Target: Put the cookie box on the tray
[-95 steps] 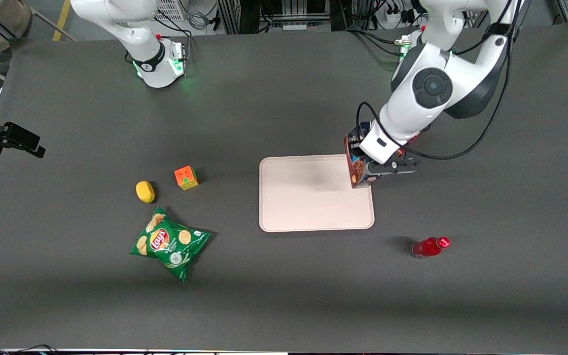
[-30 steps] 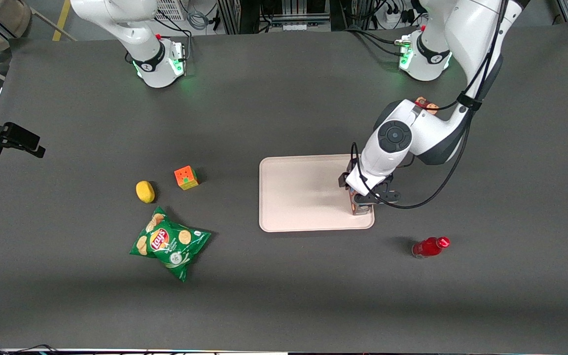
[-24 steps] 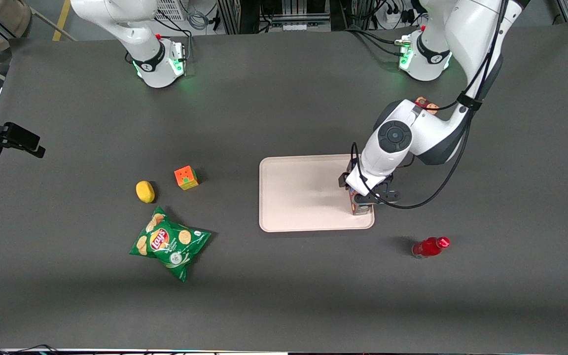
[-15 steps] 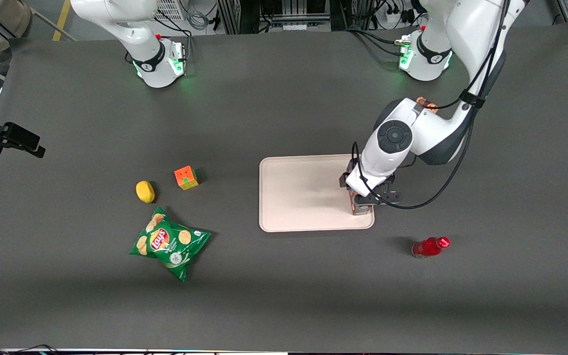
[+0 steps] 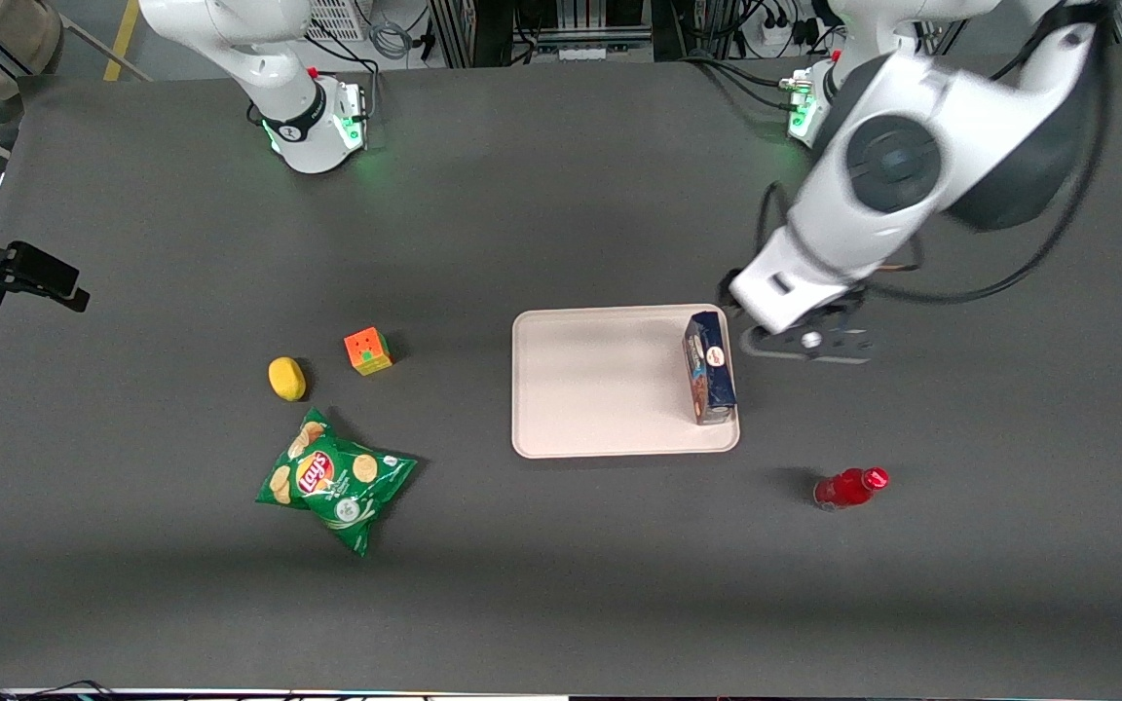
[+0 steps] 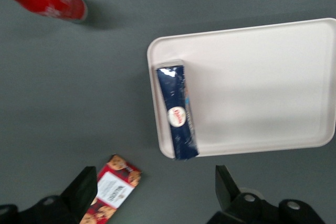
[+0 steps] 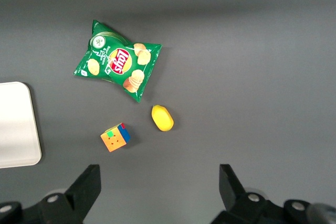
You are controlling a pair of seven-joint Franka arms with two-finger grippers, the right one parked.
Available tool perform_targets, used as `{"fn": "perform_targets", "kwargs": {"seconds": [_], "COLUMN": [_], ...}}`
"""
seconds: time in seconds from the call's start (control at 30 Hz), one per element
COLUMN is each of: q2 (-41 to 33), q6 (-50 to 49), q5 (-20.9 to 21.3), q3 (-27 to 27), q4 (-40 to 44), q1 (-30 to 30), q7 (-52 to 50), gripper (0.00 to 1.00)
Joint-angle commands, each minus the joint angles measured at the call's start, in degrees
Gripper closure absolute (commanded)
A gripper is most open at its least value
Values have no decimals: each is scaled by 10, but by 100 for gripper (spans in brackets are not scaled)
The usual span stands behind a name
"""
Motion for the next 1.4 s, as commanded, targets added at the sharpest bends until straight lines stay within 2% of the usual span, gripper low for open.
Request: {"fn": "perform_targets", "kwargs": {"seconds": [0.0, 0.1, 0.33, 0.67, 1.37], "q2": [-47, -60, -89, -92, -94], "q6": [-26, -39, -33, -3, -3], "q5": [-28, -23, -5, 0, -1], "q3": [87, 119, 140, 149, 151], "q4": [-16, -19, -40, -49, -56], "q1": [5, 4, 5, 5, 5], "q7": [131, 154, 156, 156, 156], "gripper": [0, 0, 0, 0, 0]}}
